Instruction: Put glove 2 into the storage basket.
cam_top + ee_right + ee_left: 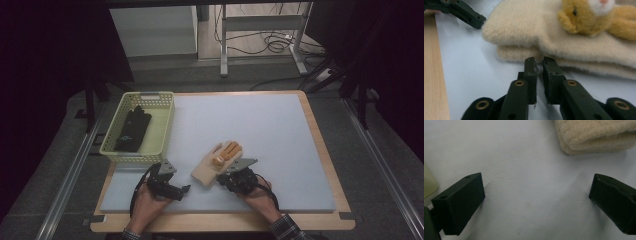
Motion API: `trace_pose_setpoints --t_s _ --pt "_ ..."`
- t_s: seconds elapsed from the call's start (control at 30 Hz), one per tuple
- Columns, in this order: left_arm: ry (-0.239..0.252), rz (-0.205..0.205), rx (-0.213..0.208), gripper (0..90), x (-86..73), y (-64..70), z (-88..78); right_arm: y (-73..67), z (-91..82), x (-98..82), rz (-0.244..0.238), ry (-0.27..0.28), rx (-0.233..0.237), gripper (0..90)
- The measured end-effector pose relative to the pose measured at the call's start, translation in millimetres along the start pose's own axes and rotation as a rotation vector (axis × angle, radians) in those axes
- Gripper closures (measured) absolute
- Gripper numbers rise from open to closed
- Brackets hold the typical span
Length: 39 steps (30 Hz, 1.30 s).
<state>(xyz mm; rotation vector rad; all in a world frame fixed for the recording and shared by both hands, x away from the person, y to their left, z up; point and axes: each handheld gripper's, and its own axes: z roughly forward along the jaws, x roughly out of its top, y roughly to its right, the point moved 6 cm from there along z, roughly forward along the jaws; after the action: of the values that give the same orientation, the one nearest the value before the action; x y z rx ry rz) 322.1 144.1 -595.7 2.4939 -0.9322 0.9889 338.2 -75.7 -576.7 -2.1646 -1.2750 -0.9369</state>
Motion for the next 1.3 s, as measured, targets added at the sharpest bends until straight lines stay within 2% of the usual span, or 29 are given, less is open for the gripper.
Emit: trace_pose_setpoints --t_s 0.17,0.37,0.73,1.1,1.3 --pt "0.0 0.0 0.0 0.2 0.0 0.0 0.0 1.8 -8.2 -1.5 -0.006 0.001 -0.024 70.6" --pt "-0.001 0.0 0.0 0.2 0.0 0.0 0.0 12.7 -28.7 -4.0 -0.003 0.015 -0.074 57.4" --pt "-0.001 0.0 -0.001 0.2 0.0 0.0 0.0 39.1 -65.3 -17.0 0.05 0.04 -0.18 36.6" --pt "0.001 0.0 0.0 0.6 0.0 0.1 -0.1 70.5 -92.9 -50.4 0.161 0.043 -0.295 27.0" --pt "-0.002 -0.003 -0.001 1.1 0.0 -0.3 -0.3 82.7 -102.4 -64.9 0.181 0.028 -0.349 23.8"
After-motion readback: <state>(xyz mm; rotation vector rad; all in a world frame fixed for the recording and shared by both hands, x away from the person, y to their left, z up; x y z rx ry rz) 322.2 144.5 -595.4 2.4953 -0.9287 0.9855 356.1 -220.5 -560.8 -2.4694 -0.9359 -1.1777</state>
